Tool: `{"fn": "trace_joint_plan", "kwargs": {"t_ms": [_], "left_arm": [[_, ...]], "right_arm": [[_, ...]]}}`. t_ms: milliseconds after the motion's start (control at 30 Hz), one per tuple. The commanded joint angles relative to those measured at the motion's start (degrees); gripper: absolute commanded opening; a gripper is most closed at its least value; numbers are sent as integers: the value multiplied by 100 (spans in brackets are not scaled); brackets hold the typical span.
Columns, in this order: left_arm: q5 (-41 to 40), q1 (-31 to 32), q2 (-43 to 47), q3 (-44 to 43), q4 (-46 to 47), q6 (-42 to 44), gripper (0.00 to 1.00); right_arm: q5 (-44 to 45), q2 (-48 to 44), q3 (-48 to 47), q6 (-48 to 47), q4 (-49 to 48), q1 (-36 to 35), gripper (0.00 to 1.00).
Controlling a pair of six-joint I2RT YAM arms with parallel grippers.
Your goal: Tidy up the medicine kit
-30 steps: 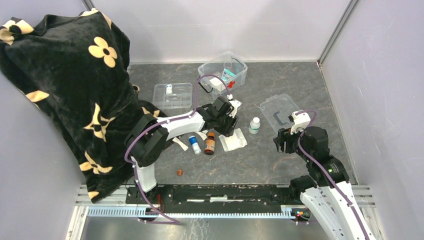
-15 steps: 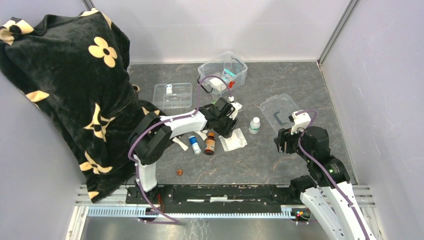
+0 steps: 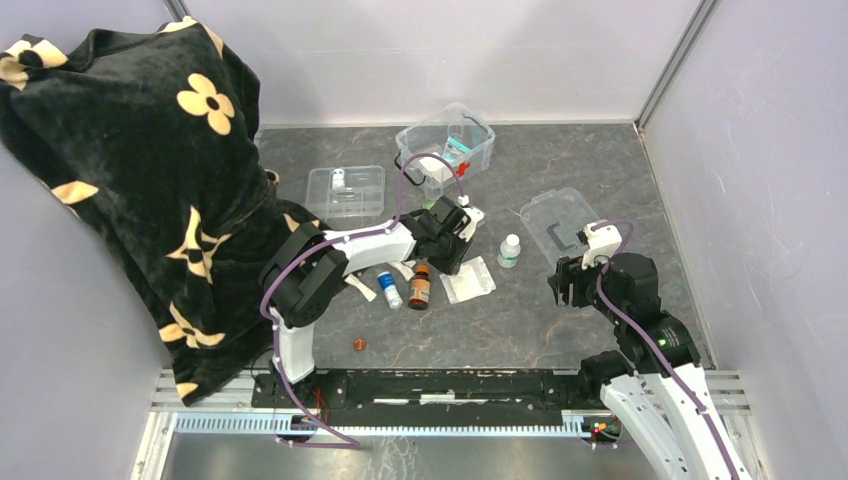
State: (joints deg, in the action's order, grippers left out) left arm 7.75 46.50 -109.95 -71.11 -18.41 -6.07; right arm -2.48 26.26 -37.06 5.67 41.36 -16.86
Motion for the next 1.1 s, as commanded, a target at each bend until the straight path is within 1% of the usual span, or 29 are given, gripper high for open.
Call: {"fn": "trace_joint_plan", "kwargs": {"t_ms": [0, 33, 100, 167, 200, 500, 633, 767, 833, 900, 1000, 1067], "left_arm": [[178, -9, -65, -155, -92, 67, 20], [209, -9, -57, -166, -97, 49, 15], [217, -9, -9, -214, -112, 9, 10], [134, -9, 52, -332, -200, -45, 3], [96, -9, 87, -408, -251, -58, 3], [-121, -133, 543, -1069, -488, -181, 2], [-13, -536, 692, -1383, -418, -388, 2], [306, -1141, 751, -1768, -104, -761, 2], [263, -1365, 678, -2090, 2, -742, 2], [49, -1479, 487, -2601, -162, -410, 2], [-58, -1595, 45, -3556, -494, 254, 2], [-152, -1680, -233, -4167, -577, 470, 2]], "right_arm": [[151, -93, -116, -48, -5, -17, 68], [160, -81, -117, -47, -11, -12, 68], [152, -68, -113, -54, -12, -8, 69], [151, -71, -96, -46, -9, -5, 69], [151, -84, -85, -35, -14, -3, 69], [143, -90, -3, -14, -72, -5, 69], [160, -132, 14, -3, -74, -9, 69], [151, -115, 32, 4, -86, -10, 69], [146, -138, 47, 5, -91, -10, 69], [151, -156, 82, 4, -118, -9, 69], [136, -140, 85, 14, -115, -6, 69], [129, -135, 100, 18, -132, -3, 69]]}}
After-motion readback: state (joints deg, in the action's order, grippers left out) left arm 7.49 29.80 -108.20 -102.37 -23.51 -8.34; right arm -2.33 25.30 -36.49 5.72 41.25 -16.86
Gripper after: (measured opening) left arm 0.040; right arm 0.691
